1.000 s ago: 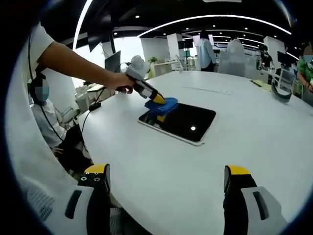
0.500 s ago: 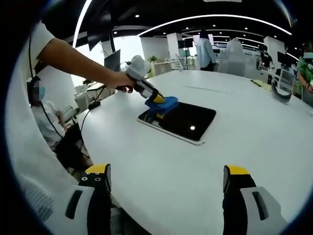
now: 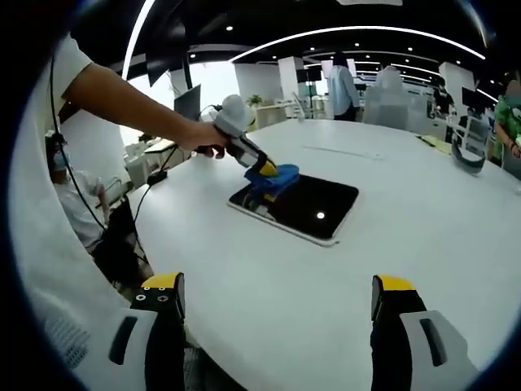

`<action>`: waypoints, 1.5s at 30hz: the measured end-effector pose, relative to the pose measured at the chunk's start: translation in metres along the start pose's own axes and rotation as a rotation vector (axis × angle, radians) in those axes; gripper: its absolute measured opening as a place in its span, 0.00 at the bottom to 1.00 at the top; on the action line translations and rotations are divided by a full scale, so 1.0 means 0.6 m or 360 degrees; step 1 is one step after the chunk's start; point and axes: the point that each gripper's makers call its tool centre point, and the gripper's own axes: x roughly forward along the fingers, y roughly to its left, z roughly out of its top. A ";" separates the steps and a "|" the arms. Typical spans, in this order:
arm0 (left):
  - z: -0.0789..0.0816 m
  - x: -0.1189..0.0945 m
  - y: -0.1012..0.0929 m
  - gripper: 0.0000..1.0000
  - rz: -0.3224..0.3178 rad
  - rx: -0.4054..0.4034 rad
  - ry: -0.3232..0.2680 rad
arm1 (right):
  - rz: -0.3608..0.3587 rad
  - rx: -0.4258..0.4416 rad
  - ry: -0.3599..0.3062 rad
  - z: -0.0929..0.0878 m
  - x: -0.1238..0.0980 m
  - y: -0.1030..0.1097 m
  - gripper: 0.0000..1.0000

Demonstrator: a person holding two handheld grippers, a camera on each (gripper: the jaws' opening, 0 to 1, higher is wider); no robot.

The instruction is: Wipe the mirror surface with the cleaning cloth until all visible marks leave the cleaned area.

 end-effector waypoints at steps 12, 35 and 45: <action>0.014 0.013 -0.010 0.10 -0.0002 0.0003 -0.0001 | -0.0027 0.0027 -0.0019 -0.002 -0.007 -0.006 0.95; 0.039 0.039 -0.041 0.10 -0.0015 0.0015 -0.0010 | -0.0068 0.0050 -0.0066 0.007 -0.014 -0.009 0.95; 0.049 0.048 -0.054 0.10 -0.0022 0.0015 0.0015 | -0.0078 0.0058 -0.0077 0.007 -0.015 -0.012 0.95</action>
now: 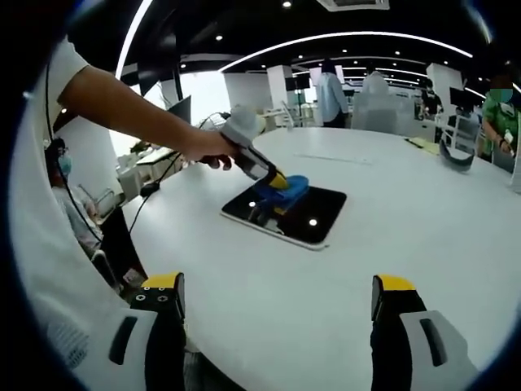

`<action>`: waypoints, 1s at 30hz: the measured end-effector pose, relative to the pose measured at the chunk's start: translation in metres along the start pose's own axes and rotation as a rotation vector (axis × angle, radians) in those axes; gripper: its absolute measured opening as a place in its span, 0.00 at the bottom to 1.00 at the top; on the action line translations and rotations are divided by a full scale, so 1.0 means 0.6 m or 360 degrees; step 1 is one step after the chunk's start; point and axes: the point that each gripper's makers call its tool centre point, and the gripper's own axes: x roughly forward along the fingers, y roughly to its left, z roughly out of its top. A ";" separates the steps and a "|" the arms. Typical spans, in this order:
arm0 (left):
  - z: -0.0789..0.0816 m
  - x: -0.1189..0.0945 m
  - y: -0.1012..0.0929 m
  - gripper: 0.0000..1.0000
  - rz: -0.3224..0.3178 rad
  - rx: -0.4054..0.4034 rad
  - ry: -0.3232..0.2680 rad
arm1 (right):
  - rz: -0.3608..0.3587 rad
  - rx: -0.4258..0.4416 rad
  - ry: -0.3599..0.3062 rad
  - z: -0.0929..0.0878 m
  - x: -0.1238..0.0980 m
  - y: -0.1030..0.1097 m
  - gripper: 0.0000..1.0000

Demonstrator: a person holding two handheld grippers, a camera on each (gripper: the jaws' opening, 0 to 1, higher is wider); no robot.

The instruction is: Wipe the mirror surface with the cleaning cloth until all visible marks leave the cleaned area.

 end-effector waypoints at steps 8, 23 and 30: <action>0.006 0.007 -0.009 0.11 -0.0009 0.0008 0.0032 | -0.0004 0.0013 -0.0013 0.000 0.000 -0.002 0.95; 0.019 0.020 -0.025 0.11 -0.0029 0.0018 0.0058 | 0.0016 0.0007 0.0000 -0.005 -0.001 0.001 0.96; 0.023 0.024 -0.027 0.11 -0.0031 0.0026 0.0077 | 0.0033 -0.0005 0.0014 -0.009 0.002 0.007 0.96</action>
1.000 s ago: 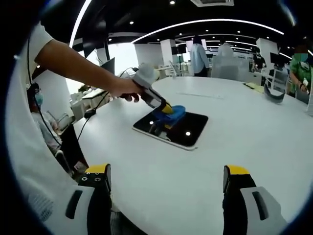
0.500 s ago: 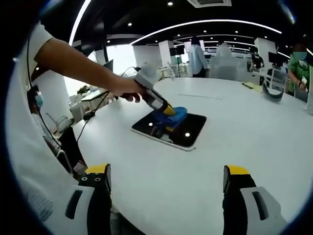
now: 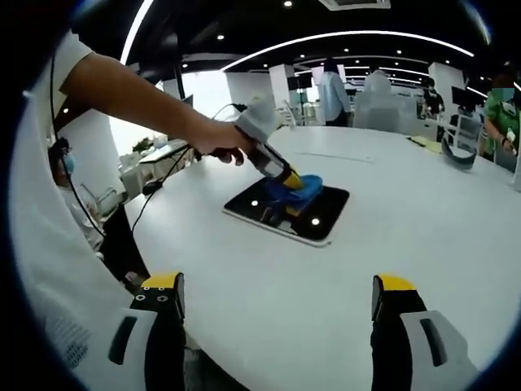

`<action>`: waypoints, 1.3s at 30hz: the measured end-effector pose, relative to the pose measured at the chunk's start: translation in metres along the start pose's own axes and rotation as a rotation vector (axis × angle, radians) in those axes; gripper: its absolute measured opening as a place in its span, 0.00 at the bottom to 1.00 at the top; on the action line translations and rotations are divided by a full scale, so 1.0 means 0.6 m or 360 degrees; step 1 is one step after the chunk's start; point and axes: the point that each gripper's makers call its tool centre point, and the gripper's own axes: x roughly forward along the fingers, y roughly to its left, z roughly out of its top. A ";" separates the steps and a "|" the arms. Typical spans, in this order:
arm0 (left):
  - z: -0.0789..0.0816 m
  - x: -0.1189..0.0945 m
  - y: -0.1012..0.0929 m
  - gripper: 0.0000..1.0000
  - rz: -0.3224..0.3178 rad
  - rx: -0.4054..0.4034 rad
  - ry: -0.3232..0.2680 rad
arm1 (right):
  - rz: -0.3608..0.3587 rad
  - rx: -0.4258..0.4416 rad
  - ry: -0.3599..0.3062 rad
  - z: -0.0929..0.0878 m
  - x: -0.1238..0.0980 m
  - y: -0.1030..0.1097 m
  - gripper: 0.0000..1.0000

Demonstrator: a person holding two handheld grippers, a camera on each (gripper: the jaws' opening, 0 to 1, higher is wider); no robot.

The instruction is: Wipe the mirror surface with the cleaning cloth until all visible marks leave the cleaned area.

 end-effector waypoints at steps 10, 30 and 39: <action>0.007 0.008 -0.006 0.12 0.0000 -0.0004 0.0019 | 0.0000 -0.0006 0.0007 0.002 -0.001 -0.002 0.96; 0.021 0.019 -0.017 0.12 0.0002 0.0004 0.0017 | -0.0022 0.0006 -0.0006 0.002 -0.004 -0.003 0.96; 0.033 0.029 -0.026 0.12 -0.0003 0.0016 0.0002 | -0.0030 0.0001 -0.0007 0.005 -0.005 -0.009 0.96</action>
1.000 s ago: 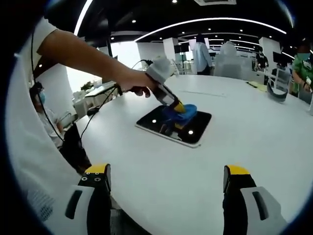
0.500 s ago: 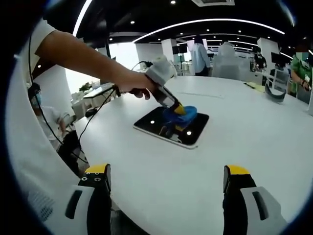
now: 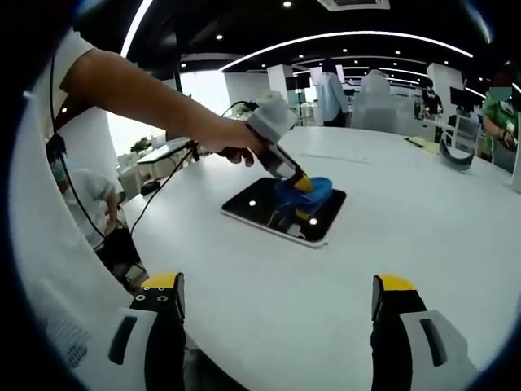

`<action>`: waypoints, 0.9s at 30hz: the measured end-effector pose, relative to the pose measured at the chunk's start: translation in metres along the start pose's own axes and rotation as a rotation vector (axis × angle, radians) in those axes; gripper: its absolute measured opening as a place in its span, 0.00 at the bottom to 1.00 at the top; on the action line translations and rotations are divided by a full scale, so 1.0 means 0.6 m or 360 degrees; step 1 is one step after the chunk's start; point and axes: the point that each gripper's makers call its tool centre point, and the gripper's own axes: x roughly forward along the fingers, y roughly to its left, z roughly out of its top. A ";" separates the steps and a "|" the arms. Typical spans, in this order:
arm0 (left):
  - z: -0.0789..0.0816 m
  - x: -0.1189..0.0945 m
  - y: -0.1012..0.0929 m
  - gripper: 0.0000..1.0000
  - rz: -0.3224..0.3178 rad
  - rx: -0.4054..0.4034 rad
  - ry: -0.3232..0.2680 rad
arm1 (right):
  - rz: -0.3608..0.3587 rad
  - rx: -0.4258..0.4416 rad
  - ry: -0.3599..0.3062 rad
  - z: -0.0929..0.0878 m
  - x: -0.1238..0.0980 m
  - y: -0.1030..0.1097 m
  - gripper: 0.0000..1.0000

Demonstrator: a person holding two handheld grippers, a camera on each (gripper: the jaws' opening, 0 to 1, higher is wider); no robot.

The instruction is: Wipe the mirror surface with the cleaning cloth until all visible marks leave the cleaned area.

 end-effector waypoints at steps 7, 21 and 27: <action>0.009 0.008 -0.007 0.13 -0.0003 -0.0013 -0.0008 | -0.0005 0.0010 -0.0006 0.001 0.000 -0.005 0.96; 0.026 0.024 -0.025 0.14 -0.0026 -0.0003 -0.0001 | -0.0023 0.0058 -0.0023 -0.003 -0.003 -0.014 0.96; 0.030 0.027 -0.030 0.14 -0.0034 -0.0001 0.0005 | -0.0033 0.0072 -0.0035 -0.004 -0.004 -0.017 0.96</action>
